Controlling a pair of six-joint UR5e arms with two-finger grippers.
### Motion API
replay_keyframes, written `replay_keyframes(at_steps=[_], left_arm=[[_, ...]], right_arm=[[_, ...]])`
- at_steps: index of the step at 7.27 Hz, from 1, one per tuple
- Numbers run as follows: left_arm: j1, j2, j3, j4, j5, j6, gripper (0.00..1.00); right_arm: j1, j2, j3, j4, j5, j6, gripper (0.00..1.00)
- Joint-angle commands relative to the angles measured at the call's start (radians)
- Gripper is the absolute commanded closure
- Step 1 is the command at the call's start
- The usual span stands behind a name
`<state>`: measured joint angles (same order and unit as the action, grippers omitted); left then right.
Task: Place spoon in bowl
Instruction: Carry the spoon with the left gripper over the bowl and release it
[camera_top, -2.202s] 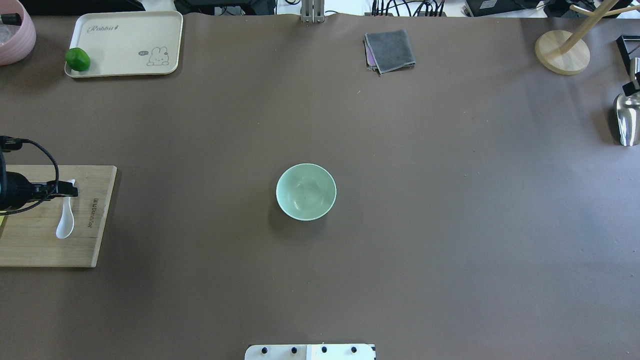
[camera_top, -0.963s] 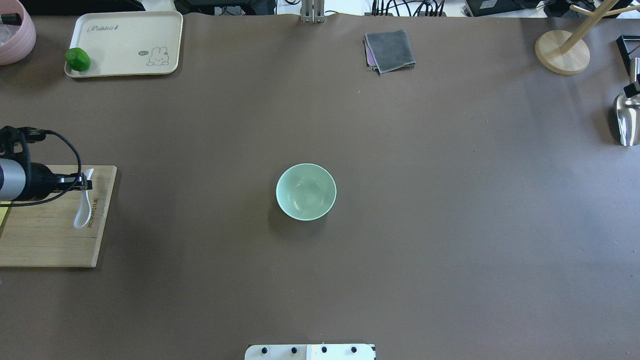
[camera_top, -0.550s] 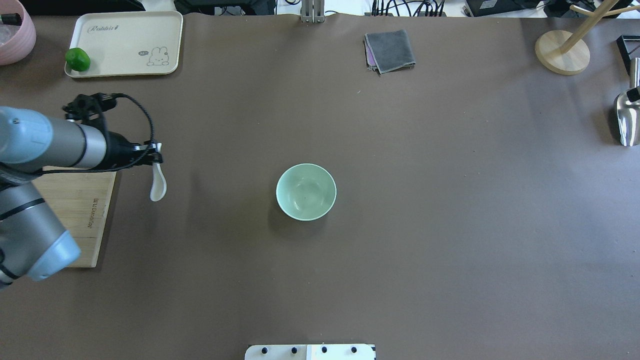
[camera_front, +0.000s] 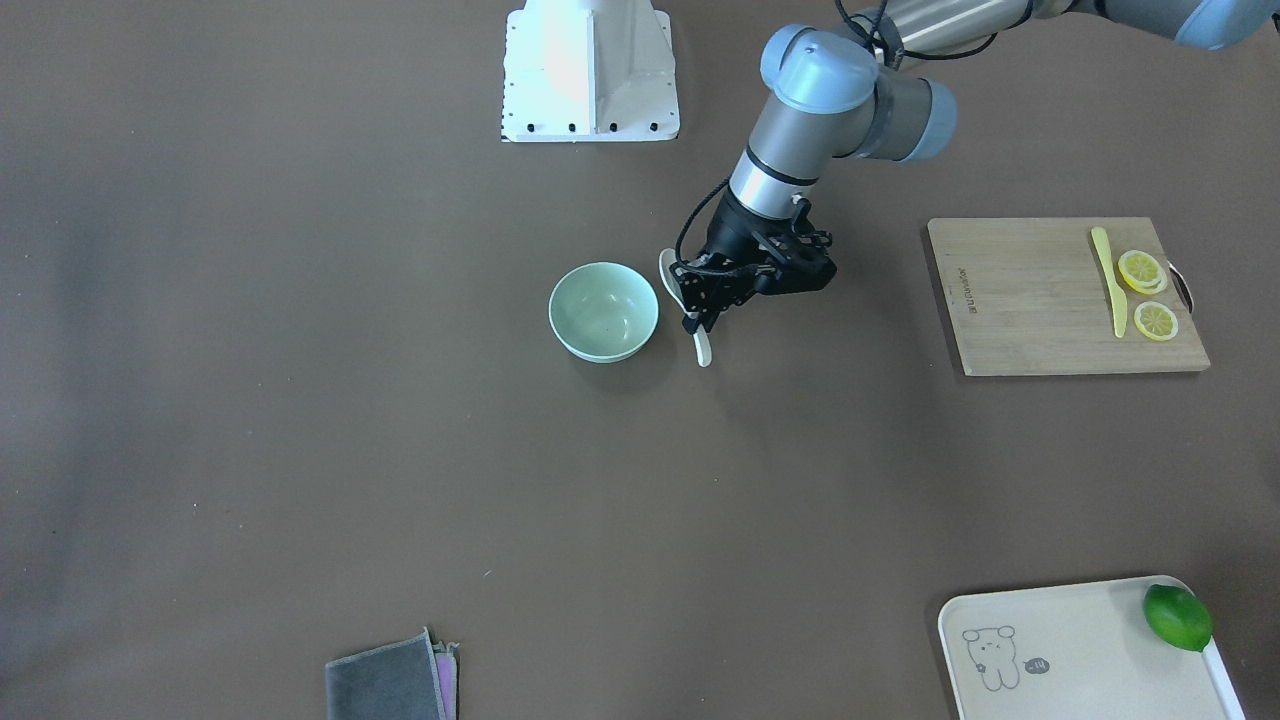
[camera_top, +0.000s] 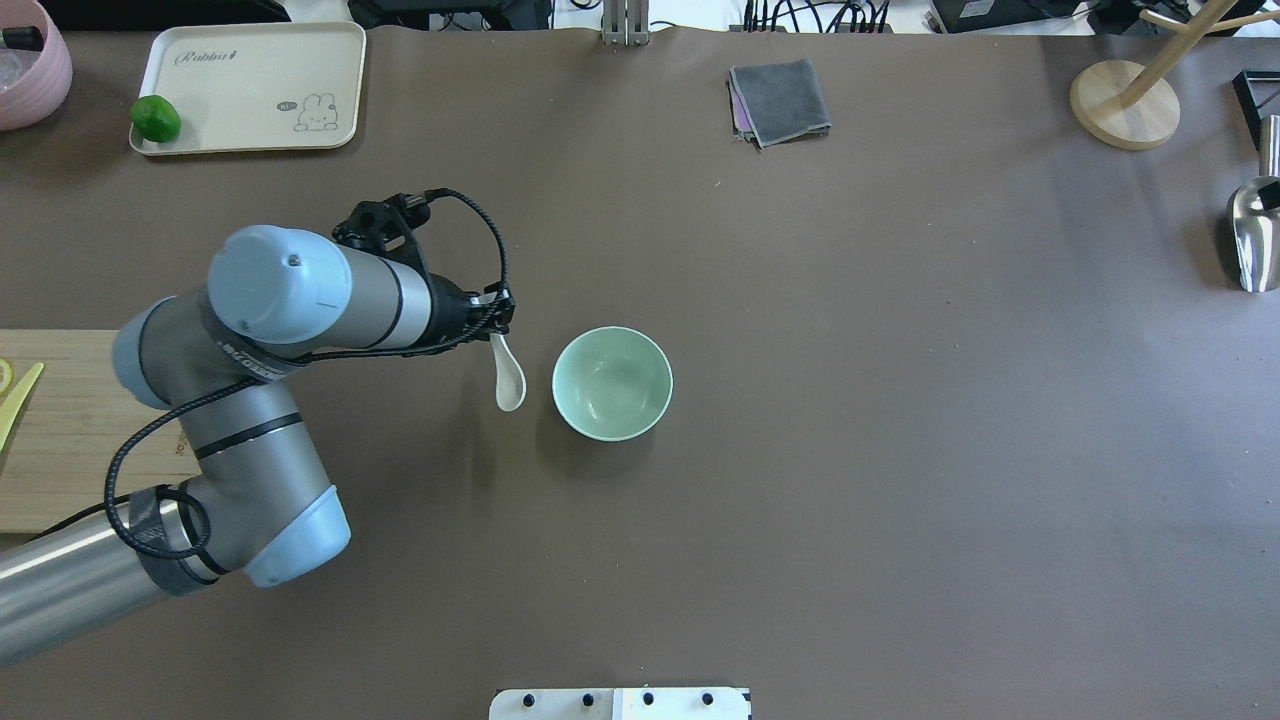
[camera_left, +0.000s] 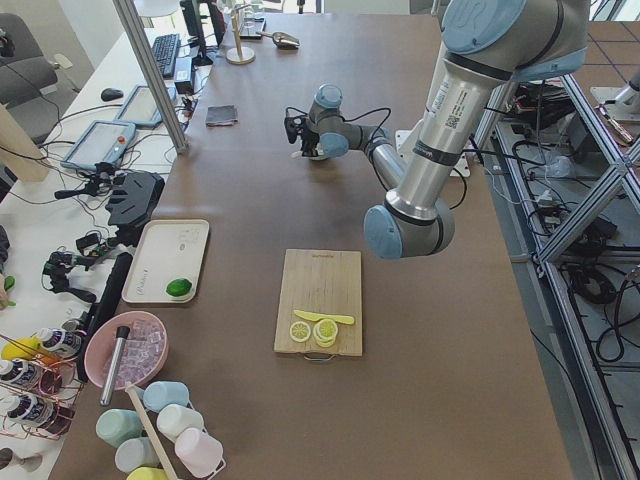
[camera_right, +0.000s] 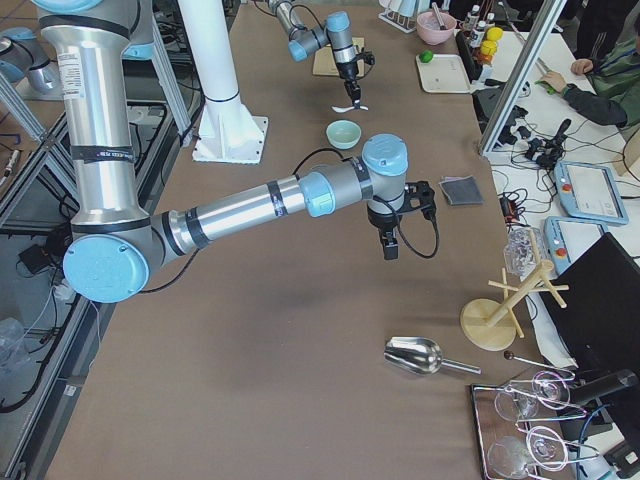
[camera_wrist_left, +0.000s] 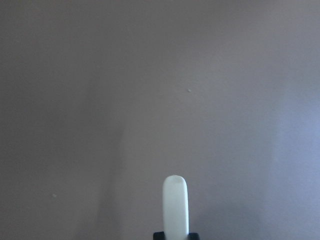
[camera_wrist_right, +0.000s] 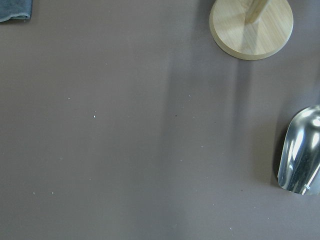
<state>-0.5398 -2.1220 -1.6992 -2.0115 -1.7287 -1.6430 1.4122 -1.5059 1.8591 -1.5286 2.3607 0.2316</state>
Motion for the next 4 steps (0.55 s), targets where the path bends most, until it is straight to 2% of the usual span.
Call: replay_keyframes(at_steps=[1,3,4], left_arm=[[0.073,-0.071,0.036,0.014,0.097,-0.072,0.94],[0.101,-0.081,0.044,0.014,0.135,-0.08,0.39],[0.1,-0.075,0.039,0.014,0.141,-0.066,0.03]], right_arm=[[0.001,-0.005,0.005,-0.001,0.0,0.002,0.0],[0.001,-0.007,0.006,0.001,0.0,0.003,0.0],[0.001,-0.007,0.008,0.001,0.0,0.003,0.0]])
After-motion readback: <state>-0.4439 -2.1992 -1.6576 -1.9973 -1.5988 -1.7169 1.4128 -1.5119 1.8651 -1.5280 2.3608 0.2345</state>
